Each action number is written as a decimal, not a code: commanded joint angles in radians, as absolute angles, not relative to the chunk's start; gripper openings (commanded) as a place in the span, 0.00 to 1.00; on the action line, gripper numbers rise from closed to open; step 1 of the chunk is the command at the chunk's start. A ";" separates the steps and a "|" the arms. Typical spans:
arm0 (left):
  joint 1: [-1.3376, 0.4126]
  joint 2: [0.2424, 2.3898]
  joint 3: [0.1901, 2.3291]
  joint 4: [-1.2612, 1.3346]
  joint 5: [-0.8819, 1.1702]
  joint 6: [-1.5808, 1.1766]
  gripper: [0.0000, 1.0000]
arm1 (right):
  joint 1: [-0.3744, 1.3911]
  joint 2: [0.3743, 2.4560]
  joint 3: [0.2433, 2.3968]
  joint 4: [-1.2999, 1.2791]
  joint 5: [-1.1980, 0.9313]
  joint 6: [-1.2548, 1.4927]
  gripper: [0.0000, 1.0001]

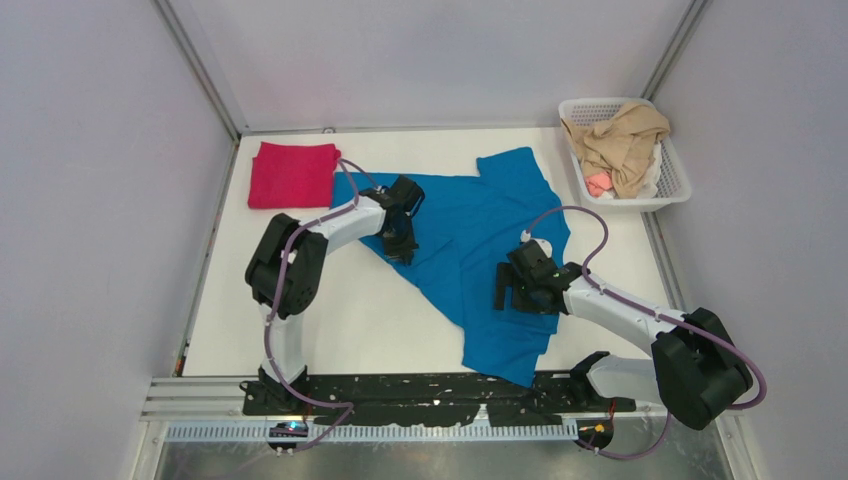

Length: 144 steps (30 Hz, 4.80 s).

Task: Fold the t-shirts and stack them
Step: Flatten out the tshirt

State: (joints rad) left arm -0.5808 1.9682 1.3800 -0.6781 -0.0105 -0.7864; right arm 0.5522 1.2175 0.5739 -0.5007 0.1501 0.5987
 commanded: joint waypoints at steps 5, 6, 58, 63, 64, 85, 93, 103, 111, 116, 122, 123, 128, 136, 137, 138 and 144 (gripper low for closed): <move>-0.585 1.946 1.425 -0.709 -0.030 -0.770 0.00 | 0.548 1.239 0.557 -0.476 0.162 0.594 0.95; -0.585 1.932 1.422 -0.703 -0.023 -0.765 0.00 | 0.547 1.239 0.557 -0.476 0.163 0.594 0.95; -0.392 1.252 0.823 -1.237 -0.470 -0.959 0.75 | 0.548 1.191 0.630 -0.602 0.193 0.528 0.95; -0.391 1.159 0.923 -1.210 -0.506 -0.932 1.00 | 0.540 1.137 0.707 -0.623 0.186 0.487 0.95; -0.391 1.140 0.940 -1.173 -0.506 -0.913 1.00 | 0.531 1.138 0.725 -0.605 0.178 0.483 0.95; -0.306 1.778 1.322 -0.595 -0.090 -0.672 0.99 | 0.143 1.702 0.959 -0.390 -0.062 0.527 0.95; -0.302 1.940 1.452 -0.610 -0.042 -0.680 1.00 | 0.033 1.717 0.998 -0.464 -0.025 0.506 0.95; -0.277 2.145 1.681 -0.721 0.035 -0.697 0.99 | 0.020 1.826 1.142 -0.469 -0.009 0.452 0.95; -0.253 2.204 1.825 -0.780 0.088 -0.684 0.99 | 0.023 1.840 1.245 -0.490 -0.010 0.413 0.95; -0.256 2.030 1.766 -0.736 0.090 -0.653 1.00 | 0.073 1.707 1.203 -0.505 0.057 0.388 0.95; -0.260 1.623 1.410 -0.739 -0.035 -0.675 1.00 | 0.250 1.412 1.077 -0.686 0.218 0.442 0.95; -0.261 1.549 1.314 -0.740 -0.044 -0.693 1.00 | 0.279 1.352 1.035 -0.710 0.223 0.453 0.95; -0.266 1.190 0.858 -0.826 -0.137 -0.788 1.00 | 0.562 1.161 0.868 -0.846 0.237 0.490 0.95; -0.267 0.751 0.486 -1.000 -0.264 -0.982 1.00 | 0.873 1.023 0.718 -0.917 0.195 0.608 0.95; -0.267 0.726 0.469 -0.988 -0.252 -0.998 1.00 | 0.899 1.015 0.728 -0.927 0.212 0.619 0.95; -0.266 0.706 0.457 -0.989 -0.263 -1.019 1.00 | 0.910 1.011 0.733 -0.951 0.219 0.634 0.95; -0.265 0.678 0.425 -0.950 -0.305 -1.060 0.89 | 0.940 1.011 0.701 -0.975 0.189 0.648 0.95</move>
